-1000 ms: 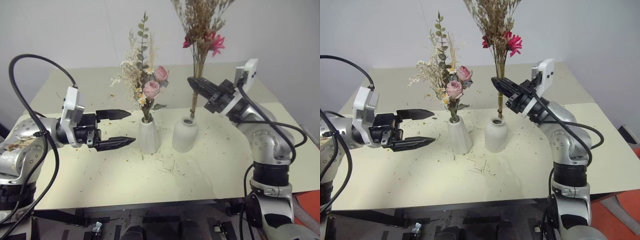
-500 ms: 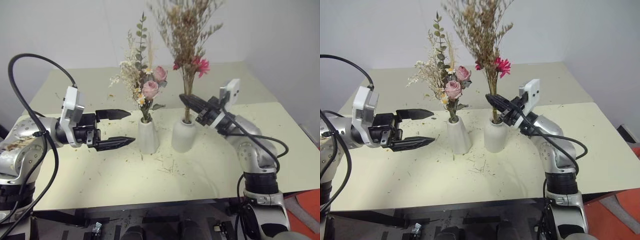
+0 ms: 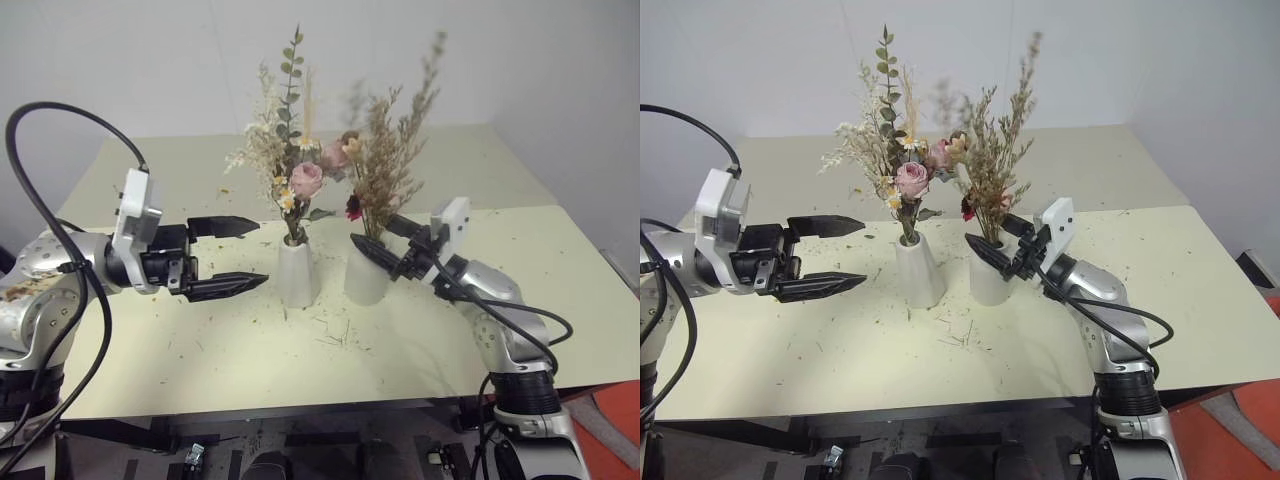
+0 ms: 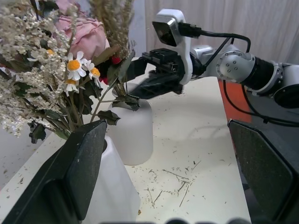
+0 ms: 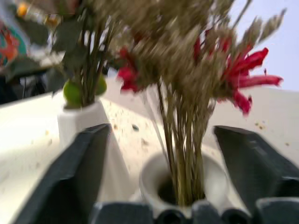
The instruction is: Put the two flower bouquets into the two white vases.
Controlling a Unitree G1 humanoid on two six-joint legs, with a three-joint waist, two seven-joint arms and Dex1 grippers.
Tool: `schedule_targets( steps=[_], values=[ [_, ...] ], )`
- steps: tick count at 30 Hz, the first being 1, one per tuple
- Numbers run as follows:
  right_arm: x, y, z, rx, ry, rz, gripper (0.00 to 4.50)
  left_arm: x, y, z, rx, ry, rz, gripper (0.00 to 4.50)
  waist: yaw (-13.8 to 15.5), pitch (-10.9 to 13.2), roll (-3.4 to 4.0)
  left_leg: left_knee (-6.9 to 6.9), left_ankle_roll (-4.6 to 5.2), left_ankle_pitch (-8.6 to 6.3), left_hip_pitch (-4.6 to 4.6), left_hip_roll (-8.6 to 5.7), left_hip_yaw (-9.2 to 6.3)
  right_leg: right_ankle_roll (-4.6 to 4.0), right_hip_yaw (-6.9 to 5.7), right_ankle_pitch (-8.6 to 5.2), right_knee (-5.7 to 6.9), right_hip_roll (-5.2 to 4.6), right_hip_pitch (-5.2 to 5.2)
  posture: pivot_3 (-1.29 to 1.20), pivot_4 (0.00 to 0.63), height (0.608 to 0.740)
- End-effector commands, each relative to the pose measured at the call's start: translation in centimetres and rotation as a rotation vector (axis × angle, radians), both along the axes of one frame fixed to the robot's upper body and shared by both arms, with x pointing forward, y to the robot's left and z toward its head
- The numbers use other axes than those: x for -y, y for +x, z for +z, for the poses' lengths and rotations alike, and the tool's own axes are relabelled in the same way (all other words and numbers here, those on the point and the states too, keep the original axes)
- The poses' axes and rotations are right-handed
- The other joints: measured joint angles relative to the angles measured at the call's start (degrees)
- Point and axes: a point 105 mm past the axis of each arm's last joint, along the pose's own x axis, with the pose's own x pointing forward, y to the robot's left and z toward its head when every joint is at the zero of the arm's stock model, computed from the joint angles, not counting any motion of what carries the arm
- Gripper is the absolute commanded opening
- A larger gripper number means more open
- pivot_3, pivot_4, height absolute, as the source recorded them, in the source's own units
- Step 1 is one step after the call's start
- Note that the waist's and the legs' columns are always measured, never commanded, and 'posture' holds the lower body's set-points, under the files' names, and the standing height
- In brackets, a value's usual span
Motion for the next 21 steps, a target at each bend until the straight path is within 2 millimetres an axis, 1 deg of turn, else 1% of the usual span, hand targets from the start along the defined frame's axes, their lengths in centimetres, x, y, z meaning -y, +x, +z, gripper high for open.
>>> schedule_targets(
  steps=[1,3,10,13,17,21],
  values=[
    [1.4,-1.7,1.0,0.046,-0.1,0.055,4.45,-0.3,-0.4,0.8,0.034,0.008,0.003,4.5,0.0,0.0,0.0,0.0,0.0,0.0,0.0,0.0,0.0,0.0,0.0,0.0,-0.01,-0.01,0.0,0.0,0.15,0.74],
    [2.5,-2.1,0.9,0.029,-0.141,0.059,4.45,-0.3,-0.3,0.8,0.032,0.01,0.004,4.5,0.1,0.0,0.0,0.0,0.0,0.0,0.0,0.0,0.0,0.0,-0.01,0.0,-0.06,-0.01,0.04,0.0,0.15,0.74],
    [7.3,-2.5,0.2,-0.048,-0.27,0.012,4.45,-0.6,-0.2,0.6,0.024,0.01,0.023,4.5,0.1,0.0,0.0,0.01,0.01,0.0,0.03,0.0,0.02,0.01,-0.01,-0.01,-0.06,0.0,0.09,0.0,0.15,0.74],
    [9.1,-2.9,0.3,-0.06,-0.306,-0.007,4.45,-1.0,-0.3,0.5,0.021,0.009,0.043,4.5,0.1,0.0,-0.01,0.01,0.02,-0.01,0.04,0.0,0.04,0.01,0.01,-0.01,-0.07,-0.01,0.09,0.0,0.15,0.74],
    [10.9,-3.9,0.5,-0.071,-0.335,-0.019,4.45,-1.6,-0.7,0.2,0.025,0.008,0.077,4.5,0.1,0.0,-0.01,0.0,0.03,-0.01,0.04,0.01,0.04,0.01,0.01,-0.01,-0.07,-0.01,0.09,0.0,0.15,0.74],
    [12.2,-4.9,0.7,-0.082,-0.351,-0.038,4.45,-2.1,-0.9,0.1,0.026,0.005,0.103,4.5,0.3,0.0,-0.01,0.02,0.02,-0.01,0.05,0.01,0.04,0.01,0.01,-0.01,-0.07,-0.02,0.13,0.0,0.15,0.74]
  ],
)
